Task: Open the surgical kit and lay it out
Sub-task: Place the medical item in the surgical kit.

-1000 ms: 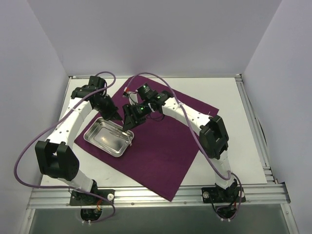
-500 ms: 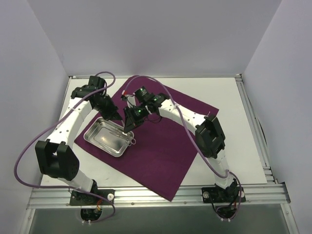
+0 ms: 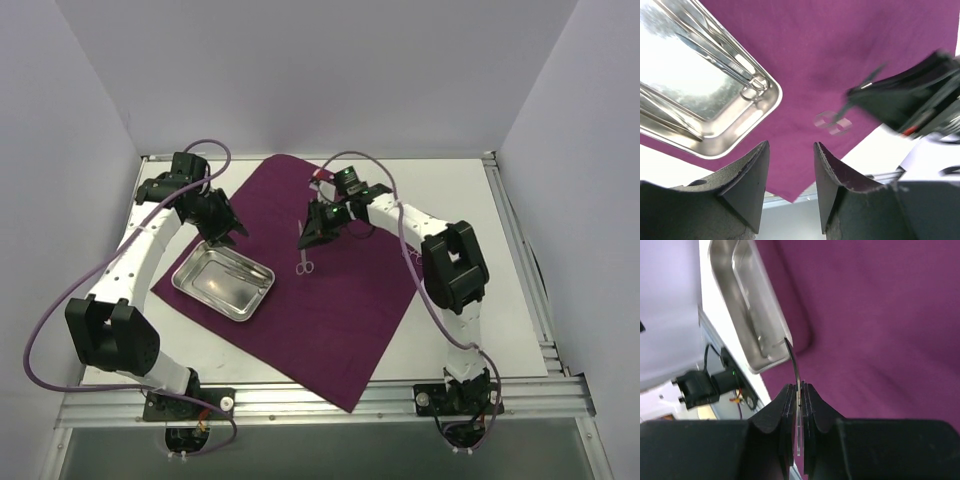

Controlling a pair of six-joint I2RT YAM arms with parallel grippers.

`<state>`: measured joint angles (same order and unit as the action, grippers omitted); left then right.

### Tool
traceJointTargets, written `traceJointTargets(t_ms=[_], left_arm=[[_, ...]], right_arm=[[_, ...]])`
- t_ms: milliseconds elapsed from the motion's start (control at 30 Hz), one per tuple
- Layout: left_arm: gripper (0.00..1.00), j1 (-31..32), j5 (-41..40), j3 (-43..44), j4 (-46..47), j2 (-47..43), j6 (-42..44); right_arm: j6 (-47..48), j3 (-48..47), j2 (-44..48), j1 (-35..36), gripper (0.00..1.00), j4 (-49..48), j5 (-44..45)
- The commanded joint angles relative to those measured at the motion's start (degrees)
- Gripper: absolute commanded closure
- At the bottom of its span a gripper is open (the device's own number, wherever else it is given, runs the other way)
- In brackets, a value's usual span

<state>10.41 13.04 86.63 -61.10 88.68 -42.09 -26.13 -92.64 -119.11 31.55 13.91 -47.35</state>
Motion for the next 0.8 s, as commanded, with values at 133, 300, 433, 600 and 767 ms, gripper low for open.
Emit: traceJointTargets(t_ms=[133, 300, 433, 600, 767], left_arm=[[0.51, -0.48, -1.18, 2.76, 1.33, -3.43, 8.76], [0.51, -1.27, 1.90, 1.09, 3.27, -3.08, 11.76], [0.51, -2.68, 4.97, -0.49, 4.58, -2.20, 13.34], [0.51, -4.00, 7.35, -1.81, 5.55, -1.50, 13.96], [0.51, -4.00, 8.49, -1.64, 6.52, -0.36, 14.22]], right_arm=[[-2.08, 3.60, 8.36, -12.64, 1.00, 0.50, 4.79], [-2.26, 5.36, 8.02, -23.19, 1.00, 3.22, 9.91], [-1.56, 7.12, 6.88, -29.08, 1.00, 2.17, 11.49], [0.03, 8.00, 3.10, -32.68, 1.00, -0.19, 10.71], [-1.73, 8.71, 0.29, -33.57, 1.00, -3.54, 10.00]])
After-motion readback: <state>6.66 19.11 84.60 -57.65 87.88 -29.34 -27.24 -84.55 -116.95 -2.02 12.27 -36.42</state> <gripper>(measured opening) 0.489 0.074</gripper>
